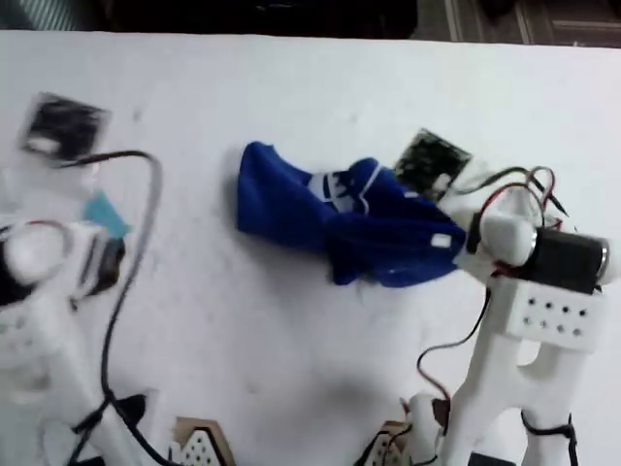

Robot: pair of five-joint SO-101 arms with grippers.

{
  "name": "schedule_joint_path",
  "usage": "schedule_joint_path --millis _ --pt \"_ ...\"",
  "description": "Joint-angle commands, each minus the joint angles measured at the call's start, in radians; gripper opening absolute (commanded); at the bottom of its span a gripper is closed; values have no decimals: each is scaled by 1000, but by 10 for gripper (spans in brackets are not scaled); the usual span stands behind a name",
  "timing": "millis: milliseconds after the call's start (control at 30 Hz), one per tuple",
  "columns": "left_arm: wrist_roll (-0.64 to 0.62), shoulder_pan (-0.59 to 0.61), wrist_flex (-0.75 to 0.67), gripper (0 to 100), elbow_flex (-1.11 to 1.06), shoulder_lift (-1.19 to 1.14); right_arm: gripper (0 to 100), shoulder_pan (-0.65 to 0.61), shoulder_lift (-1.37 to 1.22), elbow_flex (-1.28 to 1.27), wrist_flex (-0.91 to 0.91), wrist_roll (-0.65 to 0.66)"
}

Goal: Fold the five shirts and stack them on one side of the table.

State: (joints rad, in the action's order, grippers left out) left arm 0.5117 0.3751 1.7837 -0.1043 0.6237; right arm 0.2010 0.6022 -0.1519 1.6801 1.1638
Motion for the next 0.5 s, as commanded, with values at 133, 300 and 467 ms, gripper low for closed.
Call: schedule_joint_path --millis 133,300,467 --pt "-34 -229 -167 192 -84 -234 19 96 -58 -63 -147 -133" --pt "-109 -331 -336 192 -3 -496 19 94 -99 -63 -162 -189" --pt "-166 -420 -361 192 232 -779 19 99 -114 -63 -165 -210"
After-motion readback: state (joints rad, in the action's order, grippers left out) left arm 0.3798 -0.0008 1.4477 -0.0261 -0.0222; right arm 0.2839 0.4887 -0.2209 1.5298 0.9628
